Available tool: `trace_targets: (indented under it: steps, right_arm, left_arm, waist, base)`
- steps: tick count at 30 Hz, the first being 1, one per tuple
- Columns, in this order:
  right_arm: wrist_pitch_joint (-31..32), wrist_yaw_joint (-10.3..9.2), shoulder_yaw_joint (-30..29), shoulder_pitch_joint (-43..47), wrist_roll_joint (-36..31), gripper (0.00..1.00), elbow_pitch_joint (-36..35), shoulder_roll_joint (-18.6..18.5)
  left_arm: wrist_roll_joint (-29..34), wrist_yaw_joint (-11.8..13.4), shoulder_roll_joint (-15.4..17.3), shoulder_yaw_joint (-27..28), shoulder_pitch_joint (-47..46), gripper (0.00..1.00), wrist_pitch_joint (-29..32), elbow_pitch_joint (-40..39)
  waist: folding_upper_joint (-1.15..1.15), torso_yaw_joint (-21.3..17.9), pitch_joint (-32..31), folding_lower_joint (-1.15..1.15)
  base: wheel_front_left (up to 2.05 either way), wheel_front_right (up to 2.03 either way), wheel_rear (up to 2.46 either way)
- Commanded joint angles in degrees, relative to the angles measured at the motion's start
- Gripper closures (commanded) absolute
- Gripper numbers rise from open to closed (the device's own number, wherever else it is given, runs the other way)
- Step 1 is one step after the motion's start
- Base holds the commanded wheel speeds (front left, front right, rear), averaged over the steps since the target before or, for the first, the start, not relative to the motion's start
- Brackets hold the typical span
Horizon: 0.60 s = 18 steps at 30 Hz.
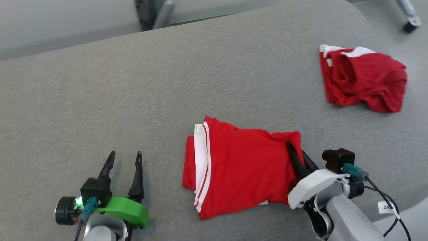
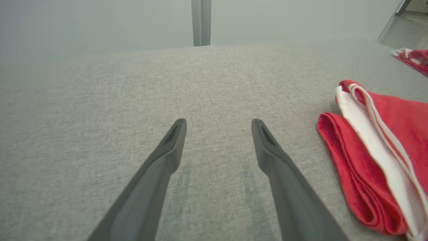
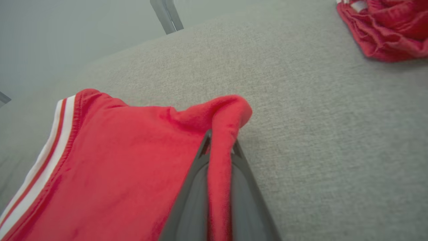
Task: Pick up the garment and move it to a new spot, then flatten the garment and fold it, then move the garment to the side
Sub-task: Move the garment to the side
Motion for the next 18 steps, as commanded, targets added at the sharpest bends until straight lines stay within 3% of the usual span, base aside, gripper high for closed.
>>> trace_targets:
  steps: [1, 5, 10, 18]
  right_arm:
    - [-0.16, -0.10, -0.14, 0.59, 0.11, 1.00, -0.48, 0.33]
    - [-0.15, -0.10, 0.36, -0.38, -0.01, 1.00, -1.49, 0.40]
    - [-0.15, -0.10, 2.09, -5.27, -1.47, 1.00, -2.25, -0.36]
    - [-0.15, -0.10, -1.06, -19.81, -6.11, 1.00, 1.52, -6.87]
  left_arm:
    - [0.55, -0.38, 0.28, -0.12, -0.89, 0.00, 0.06, 0.08]
    - [1.15, -0.91, 0.29, -1.07, -2.04, 0.00, 0.05, 0.66]
    - [1.67, -0.99, 0.34, -1.48, -2.60, 0.00, 0.05, 1.26]
    - [2.33, -1.05, 0.31, -0.65, -2.97, 0.00, 0.06, 1.36]
  waist:
    - [0.00, -15.70, 0.02, 0.00]
    - [0.00, -16.60, 1.35, 0.00]
    - [0.00, -13.44, 2.84, 0.00]
    - [0.00, -7.04, 5.18, 0.00]
  base:
    - [0.00, 0.00, 0.00]
    - [0.00, 0.00, 0.00]
    - [0.00, 0.00, 0.00]
    - [0.00, 0.00, 0.00]
